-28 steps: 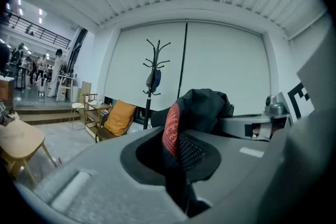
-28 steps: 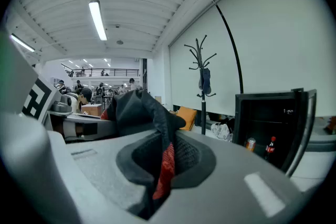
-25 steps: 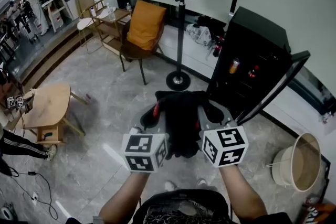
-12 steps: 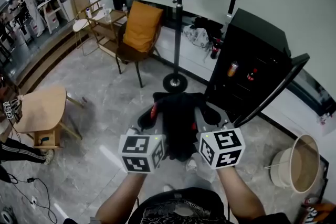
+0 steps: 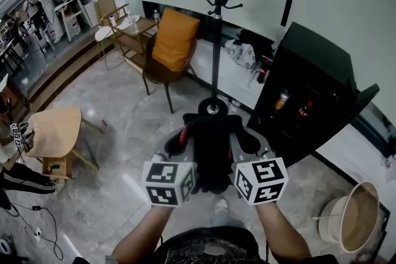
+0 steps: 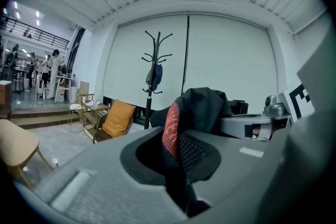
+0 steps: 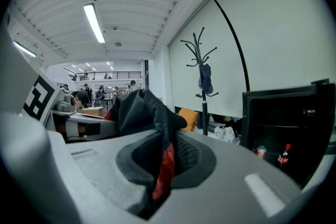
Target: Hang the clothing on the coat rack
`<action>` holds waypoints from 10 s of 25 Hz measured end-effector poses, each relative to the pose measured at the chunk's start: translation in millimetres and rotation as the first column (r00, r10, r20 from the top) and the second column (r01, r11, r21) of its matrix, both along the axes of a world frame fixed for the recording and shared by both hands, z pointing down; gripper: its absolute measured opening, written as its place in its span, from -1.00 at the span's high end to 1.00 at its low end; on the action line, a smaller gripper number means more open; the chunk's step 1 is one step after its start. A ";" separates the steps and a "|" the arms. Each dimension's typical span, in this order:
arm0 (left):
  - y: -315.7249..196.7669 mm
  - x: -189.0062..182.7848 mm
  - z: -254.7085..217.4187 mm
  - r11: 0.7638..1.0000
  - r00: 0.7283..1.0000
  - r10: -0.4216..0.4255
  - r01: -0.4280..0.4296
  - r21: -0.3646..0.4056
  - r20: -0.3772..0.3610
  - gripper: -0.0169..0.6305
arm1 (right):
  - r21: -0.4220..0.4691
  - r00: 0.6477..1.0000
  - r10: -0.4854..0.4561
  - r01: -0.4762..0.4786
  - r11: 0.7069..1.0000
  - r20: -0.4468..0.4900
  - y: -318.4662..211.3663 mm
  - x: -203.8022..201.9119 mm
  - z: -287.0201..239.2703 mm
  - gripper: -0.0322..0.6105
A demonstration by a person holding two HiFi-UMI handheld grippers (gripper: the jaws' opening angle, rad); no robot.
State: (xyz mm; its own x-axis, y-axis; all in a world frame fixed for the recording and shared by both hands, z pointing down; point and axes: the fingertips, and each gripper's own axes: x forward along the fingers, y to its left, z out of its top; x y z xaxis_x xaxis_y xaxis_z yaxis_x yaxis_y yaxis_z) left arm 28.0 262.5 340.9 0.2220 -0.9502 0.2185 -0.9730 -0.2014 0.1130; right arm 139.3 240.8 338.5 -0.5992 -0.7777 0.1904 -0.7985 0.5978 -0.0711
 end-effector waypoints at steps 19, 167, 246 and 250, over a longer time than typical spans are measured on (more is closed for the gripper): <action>-154.2 60.8 -15.3 0.999 0.998 -0.045 0.044 0.020 0.034 0.84 | 0.029 0.998 -0.054 0.053 0.998 0.030 -162.8 57.8 -12.8 0.83; -676.7 -79.6 -21.7 0.918 0.922 0.385 -0.388 0.083 0.045 0.84 | 0.056 0.945 0.327 -0.328 0.943 0.022 -646.7 -110.9 -5.0 0.83; -675.5 -70.1 44.8 0.932 0.929 0.362 -0.361 -0.023 0.072 0.84 | -0.025 0.951 0.304 -0.306 0.952 -0.057 -646.4 -118.8 60.7 0.83; -675.3 -68.8 46.0 0.945 0.941 0.328 -0.328 -0.018 0.083 0.84 | -0.021 0.964 0.259 -0.261 0.965 -0.061 -646.9 -120.9 63.1 0.83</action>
State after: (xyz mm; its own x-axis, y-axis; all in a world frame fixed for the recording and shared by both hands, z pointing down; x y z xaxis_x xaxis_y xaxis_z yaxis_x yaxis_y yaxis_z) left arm -40.8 -412.8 386.9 0.5017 -0.8271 0.2533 -0.8592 -0.5104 0.0353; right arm 18.4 -406.1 401.6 -0.3642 -0.8990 0.2433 -0.9295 0.3671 -0.0350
